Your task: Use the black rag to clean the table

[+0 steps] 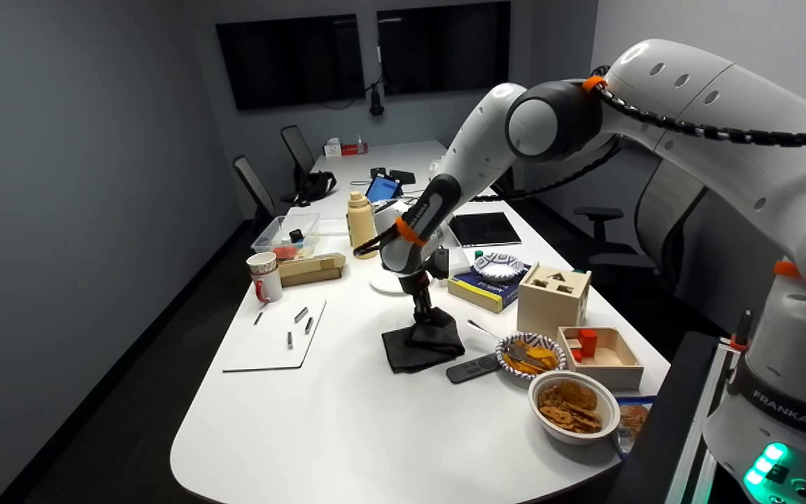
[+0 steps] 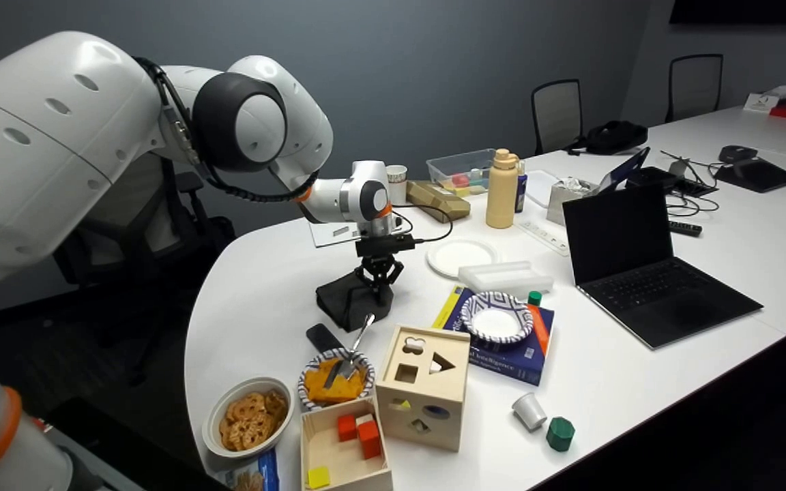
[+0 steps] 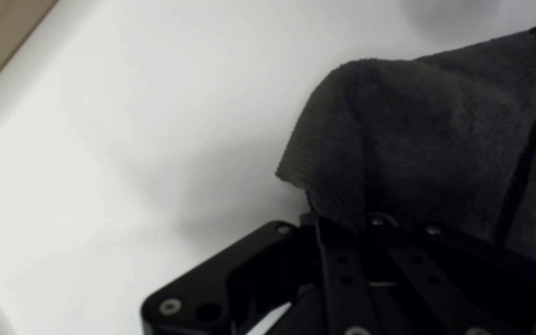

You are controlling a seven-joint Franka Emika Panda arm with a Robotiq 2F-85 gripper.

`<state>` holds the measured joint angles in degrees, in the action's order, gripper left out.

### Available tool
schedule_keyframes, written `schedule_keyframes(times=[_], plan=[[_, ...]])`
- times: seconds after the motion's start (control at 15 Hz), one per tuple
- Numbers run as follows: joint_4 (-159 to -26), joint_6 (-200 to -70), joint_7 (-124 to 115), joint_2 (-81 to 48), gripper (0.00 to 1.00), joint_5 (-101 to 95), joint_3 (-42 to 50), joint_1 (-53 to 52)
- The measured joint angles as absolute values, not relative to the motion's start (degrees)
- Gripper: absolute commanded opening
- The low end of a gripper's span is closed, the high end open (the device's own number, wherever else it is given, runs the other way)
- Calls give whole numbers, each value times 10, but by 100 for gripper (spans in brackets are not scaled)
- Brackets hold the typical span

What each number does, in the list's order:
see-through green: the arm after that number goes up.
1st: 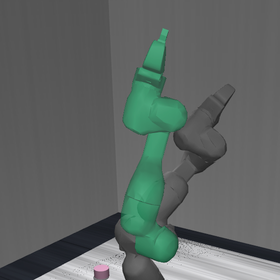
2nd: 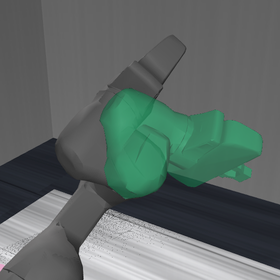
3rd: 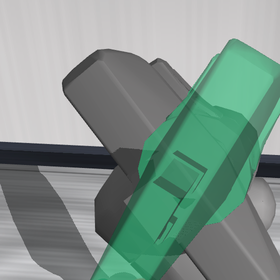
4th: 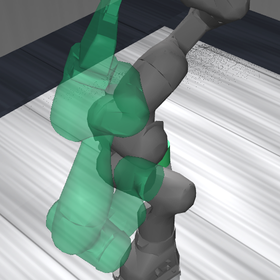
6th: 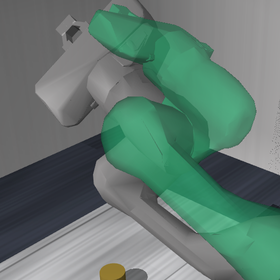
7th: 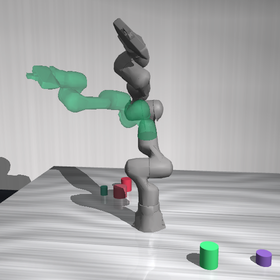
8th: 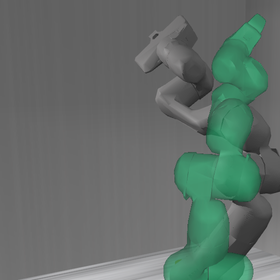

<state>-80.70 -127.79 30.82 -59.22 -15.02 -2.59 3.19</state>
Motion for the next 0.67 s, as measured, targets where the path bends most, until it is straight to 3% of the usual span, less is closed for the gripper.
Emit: schedule_keyframes(times=[0.67], plan=[[-749, -1278, 302, -594, 1, -150, 10, 36]])
